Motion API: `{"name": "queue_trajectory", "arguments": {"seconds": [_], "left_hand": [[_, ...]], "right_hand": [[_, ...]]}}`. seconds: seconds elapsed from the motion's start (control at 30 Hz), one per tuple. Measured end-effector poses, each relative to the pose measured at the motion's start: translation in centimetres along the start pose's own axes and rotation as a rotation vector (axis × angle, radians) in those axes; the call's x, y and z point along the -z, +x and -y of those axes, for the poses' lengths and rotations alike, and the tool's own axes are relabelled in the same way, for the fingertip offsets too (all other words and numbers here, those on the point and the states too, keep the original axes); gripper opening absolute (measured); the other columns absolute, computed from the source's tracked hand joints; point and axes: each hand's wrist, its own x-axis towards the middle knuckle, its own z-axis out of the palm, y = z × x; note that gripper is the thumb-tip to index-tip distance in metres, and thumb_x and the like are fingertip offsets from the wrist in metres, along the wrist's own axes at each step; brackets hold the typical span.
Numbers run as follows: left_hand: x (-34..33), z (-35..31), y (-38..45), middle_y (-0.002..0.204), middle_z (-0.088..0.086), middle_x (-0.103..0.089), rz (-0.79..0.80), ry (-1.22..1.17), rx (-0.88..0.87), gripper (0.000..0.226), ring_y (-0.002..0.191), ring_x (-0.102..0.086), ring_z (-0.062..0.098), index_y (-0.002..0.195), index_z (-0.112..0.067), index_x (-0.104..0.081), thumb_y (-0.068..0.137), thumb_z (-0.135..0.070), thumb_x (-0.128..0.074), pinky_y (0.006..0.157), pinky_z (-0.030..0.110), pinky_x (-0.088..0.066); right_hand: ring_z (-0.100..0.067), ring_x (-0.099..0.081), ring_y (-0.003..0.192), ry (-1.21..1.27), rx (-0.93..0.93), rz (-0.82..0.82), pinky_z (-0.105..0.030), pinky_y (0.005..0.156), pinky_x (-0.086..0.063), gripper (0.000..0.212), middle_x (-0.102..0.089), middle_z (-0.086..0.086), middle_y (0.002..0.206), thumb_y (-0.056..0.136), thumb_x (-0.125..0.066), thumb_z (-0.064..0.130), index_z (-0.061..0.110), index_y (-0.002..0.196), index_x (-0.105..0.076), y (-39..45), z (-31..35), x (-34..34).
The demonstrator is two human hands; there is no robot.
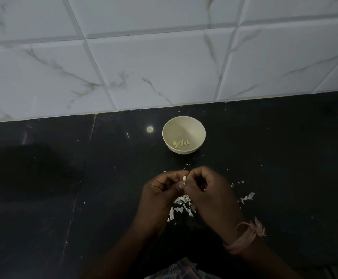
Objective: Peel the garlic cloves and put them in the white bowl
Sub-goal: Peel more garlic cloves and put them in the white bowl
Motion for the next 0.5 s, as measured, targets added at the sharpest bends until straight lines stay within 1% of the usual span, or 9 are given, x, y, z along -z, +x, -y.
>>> {"name": "queue_trajectory", "arguments": {"seconds": [0.07, 0.13, 0.17, 0.23, 0.33, 0.37, 0.43, 0.5], "left_hand": [[0.07, 0.22, 0.19, 0.105, 0.028, -0.073, -0.020, -0.025, 0.024, 0.022, 0.100, -0.069, 0.046, 0.102, -0.006, -0.078, 0.081, -0.012, -0.080, 0.094, 0.060, -0.051], [0.10, 0.46, 0.34, 0.107, 0.032, -0.071, -0.024, -0.072, 0.055, 0.023, 0.101, -0.066, 0.049, 0.103, -0.005, -0.078, 0.082, -0.012, -0.075, 0.093, 0.063, -0.048], [0.06, 0.50, 0.37, 0.109, 0.033, -0.070, -0.021, -0.089, 0.060, 0.023, 0.100, -0.066, 0.048, 0.104, -0.004, -0.077, 0.082, -0.012, -0.074, 0.091, 0.061, -0.049], [0.01, 0.44, 0.37, 0.109, 0.032, -0.070, -0.009, -0.112, 0.062, 0.023, 0.097, -0.067, 0.042, 0.106, -0.004, -0.077, 0.084, -0.012, -0.074, 0.087, 0.053, -0.050], [-0.17, 0.34, 0.36, 0.096, 0.020, -0.073, -0.007, -0.148, 0.083, 0.018, 0.084, -0.069, 0.025, 0.102, -0.007, -0.079, 0.086, -0.010, -0.072, 0.078, 0.043, -0.052], [-0.24, 0.38, 0.36, 0.093, 0.017, -0.073, -0.006, -0.164, 0.095, 0.018, 0.082, -0.068, 0.022, 0.101, -0.007, -0.080, 0.086, -0.009, -0.069, 0.075, 0.041, -0.052], [-0.42, 0.40, 0.30, 0.092, 0.018, -0.072, 0.002, -0.191, 0.119, 0.020, 0.081, -0.067, 0.023, 0.101, -0.007, -0.079, 0.086, -0.009, -0.066, 0.068, 0.039, -0.054], [-0.51, 0.48, 0.21, 0.091, 0.020, -0.070, 0.016, -0.225, 0.143, 0.021, 0.079, -0.066, 0.024, 0.102, -0.005, -0.078, 0.087, -0.008, -0.064, 0.064, 0.037, -0.056]], "right_hand": [[-0.011, -0.059, 0.046, 0.085, -0.039, 0.035, -0.024, 0.051, -0.045, 0.007, -0.071, -0.001, 0.069, 0.088, -0.071, 0.024, 0.022, 0.082, -0.066, -0.08, 0.29, 0.07], [-0.015, -0.057, 0.043, 0.159, -0.071, 0.043, -0.024, 0.046, -0.042, 0.008, -0.072, -0.006, 0.071, 0.089, -0.069, 0.024, 0.017, 0.087, -0.066, -0.06, 0.61, 0.27], [-0.016, -0.056, 0.042, 0.184, -0.080, 0.042, -0.023, 0.045, -0.041, 0.010, -0.072, -0.007, 0.070, 0.089, -0.068, 0.023, 0.013, 0.088, -0.066, -0.04, 0.77, 0.37], [-0.016, -0.055, 0.041, 0.215, -0.094, 0.034, -0.022, 0.042, -0.040, 0.014, -0.071, -0.008, 0.068, 0.092, -0.065, 0.020, 0.006, 0.089, -0.066, 0.03, 0.99, 0.41], [-0.017, -0.053, 0.040, 0.289, -0.138, 0.025, -0.024, 0.041, -0.041, 0.016, -0.068, -0.010, 0.064, 0.097, -0.061, 0.013, 0.000, 0.089, -0.067, 0.13, 0.82, 0.25], [-0.018, -0.053, 0.040, 0.327, -0.154, 0.024, -0.026, 0.041, -0.042, 0.017, -0.067, -0.011, 0.062, 0.097, -0.060, 0.013, -0.001, 0.089, -0.067, 0.19, 0.75, 0.25], [-0.017, -0.052, 0.040, 0.376, -0.175, 0.020, -0.029, 0.042, -0.044, 0.018, -0.063, -0.007, 0.058, 0.098, -0.060, 0.012, -0.001, 0.089, -0.067, 0.25, 0.60, 0.22], [-0.016, -0.051, 0.040, 0.393, -0.177, 0.015, -0.029, 0.042, -0.044, 0.017, -0.061, -0.003, 0.055, 0.098, -0.059, 0.011, -0.002, 0.089, -0.066, 0.27, 0.49, 0.21]]}}
